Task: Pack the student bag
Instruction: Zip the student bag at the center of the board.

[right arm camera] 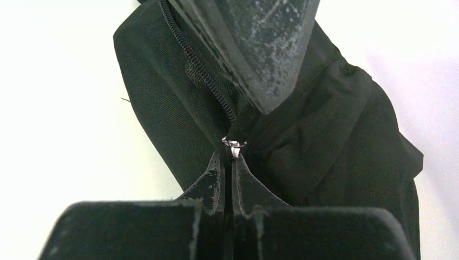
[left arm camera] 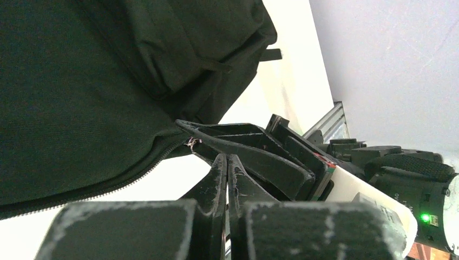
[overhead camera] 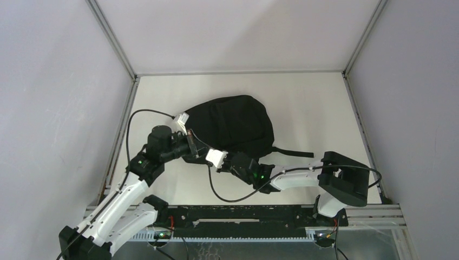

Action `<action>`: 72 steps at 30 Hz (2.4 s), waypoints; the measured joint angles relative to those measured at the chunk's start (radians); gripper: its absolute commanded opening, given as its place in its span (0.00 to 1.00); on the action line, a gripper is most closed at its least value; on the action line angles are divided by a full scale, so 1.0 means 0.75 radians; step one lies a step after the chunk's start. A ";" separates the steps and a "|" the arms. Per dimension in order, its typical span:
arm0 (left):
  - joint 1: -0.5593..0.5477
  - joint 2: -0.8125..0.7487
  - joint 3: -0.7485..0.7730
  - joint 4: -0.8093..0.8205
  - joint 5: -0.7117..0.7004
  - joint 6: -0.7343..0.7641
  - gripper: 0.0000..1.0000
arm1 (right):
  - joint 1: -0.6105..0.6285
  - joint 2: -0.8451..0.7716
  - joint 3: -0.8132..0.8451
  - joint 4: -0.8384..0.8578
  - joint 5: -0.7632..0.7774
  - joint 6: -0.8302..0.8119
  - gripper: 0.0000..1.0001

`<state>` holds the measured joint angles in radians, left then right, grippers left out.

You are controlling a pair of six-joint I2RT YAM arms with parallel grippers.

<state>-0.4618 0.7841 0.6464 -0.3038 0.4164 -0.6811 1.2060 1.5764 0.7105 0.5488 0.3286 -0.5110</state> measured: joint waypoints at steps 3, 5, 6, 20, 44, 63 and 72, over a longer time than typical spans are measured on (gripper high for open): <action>0.009 -0.015 0.000 -0.019 -0.026 0.001 0.00 | -0.012 -0.013 -0.004 -0.009 -0.003 0.009 0.00; 0.026 -0.025 0.000 -0.034 -0.039 0.003 0.00 | -0.021 -0.047 -0.027 -0.016 -0.009 0.026 0.00; 0.038 -0.028 0.000 -0.047 -0.042 0.006 0.00 | -0.027 -0.074 -0.044 -0.020 -0.015 0.036 0.00; 0.231 -0.106 0.004 -0.118 -0.114 0.051 0.00 | -0.108 -0.441 -0.333 -0.213 -0.016 0.199 0.00; 0.232 -0.016 -0.265 -0.118 -0.169 -0.203 0.77 | -0.141 -0.510 -0.335 -0.315 -0.072 0.317 0.00; 0.232 0.056 -0.293 0.154 -0.120 -0.274 0.00 | -0.141 -0.516 -0.335 -0.342 -0.074 0.342 0.00; 0.230 0.143 -0.022 0.128 -0.152 -0.132 0.00 | -0.128 -0.559 -0.335 -0.368 -0.075 0.342 0.00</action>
<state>-0.2893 0.8913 0.6296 -0.2081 0.3027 -0.7803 1.1103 1.1568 0.4591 0.2729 0.2726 -0.2543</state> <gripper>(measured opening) 0.012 0.018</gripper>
